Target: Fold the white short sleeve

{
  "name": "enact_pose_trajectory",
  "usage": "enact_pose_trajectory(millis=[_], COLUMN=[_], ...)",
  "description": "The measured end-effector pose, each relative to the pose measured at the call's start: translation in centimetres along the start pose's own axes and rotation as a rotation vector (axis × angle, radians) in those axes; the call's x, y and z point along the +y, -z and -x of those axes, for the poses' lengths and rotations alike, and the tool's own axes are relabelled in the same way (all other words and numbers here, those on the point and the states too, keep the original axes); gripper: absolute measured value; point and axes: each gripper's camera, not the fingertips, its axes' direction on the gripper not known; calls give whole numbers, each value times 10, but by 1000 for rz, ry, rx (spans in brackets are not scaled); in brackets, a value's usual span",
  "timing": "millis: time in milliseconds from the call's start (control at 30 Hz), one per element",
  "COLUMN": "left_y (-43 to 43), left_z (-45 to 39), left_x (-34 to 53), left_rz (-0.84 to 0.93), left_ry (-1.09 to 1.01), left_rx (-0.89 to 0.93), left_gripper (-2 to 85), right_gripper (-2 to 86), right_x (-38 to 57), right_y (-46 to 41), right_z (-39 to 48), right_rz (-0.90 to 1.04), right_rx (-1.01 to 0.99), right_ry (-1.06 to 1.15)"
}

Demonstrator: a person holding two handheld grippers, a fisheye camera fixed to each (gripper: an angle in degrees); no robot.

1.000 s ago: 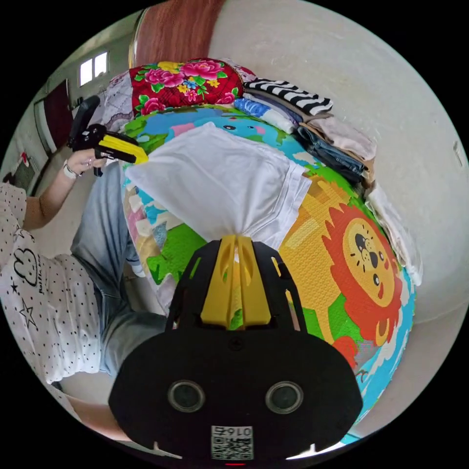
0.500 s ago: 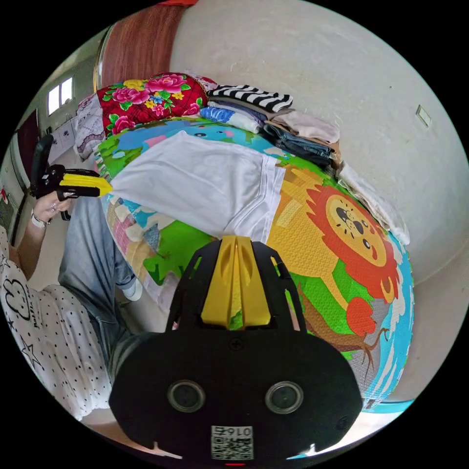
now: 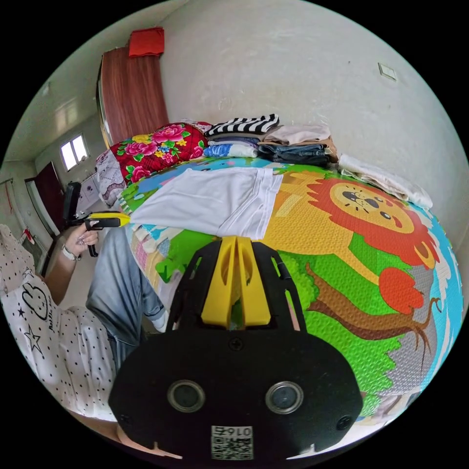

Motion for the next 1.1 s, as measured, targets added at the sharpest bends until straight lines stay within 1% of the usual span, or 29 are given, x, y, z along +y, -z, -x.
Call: enact_pose_trajectory(millis=[100, 300, 433, 533, 667, 800, 933, 1067, 1100], left_y=[3, 11, 13, 11, 13, 20, 27, 40, 43], left_z=[7, 25, 32, 35, 34, 38, 48, 48, 46], left_x=[5, 17, 20, 21, 19, 19, 25, 31, 31], left_rz=[-30, -62, -78, -74, -60, -45, -72, -101, -101], left_ry=[19, 73, 81, 88, 50, 36, 90, 130, 120], left_rx=[35, 118, 140, 138, 102, 112, 167, 83, 89], left_gripper=[-10, -10, -10, -10, -10, -10, -9, -8, -6], right_gripper=[16, 63, 72, 62, 10, 0, -3, -3, -3], right_x=[7, 20, 18, 12, 8, 3, -5, -15, -17], right_y=[14, 52, 62, 61, 71, 86, 100, 114, 116], right_z=[0, -1, 0, 4, 8, 4, 0, 10, 12], right_rz=[-18, -154, -134, -64, -61, -74, -68, -69, -69], right_rx=[3, 17, 3, 27, 127, 85, 35, 58, 62], right_ry=[6, -9, 1, 15, -17, -32, -69, -47, -45])
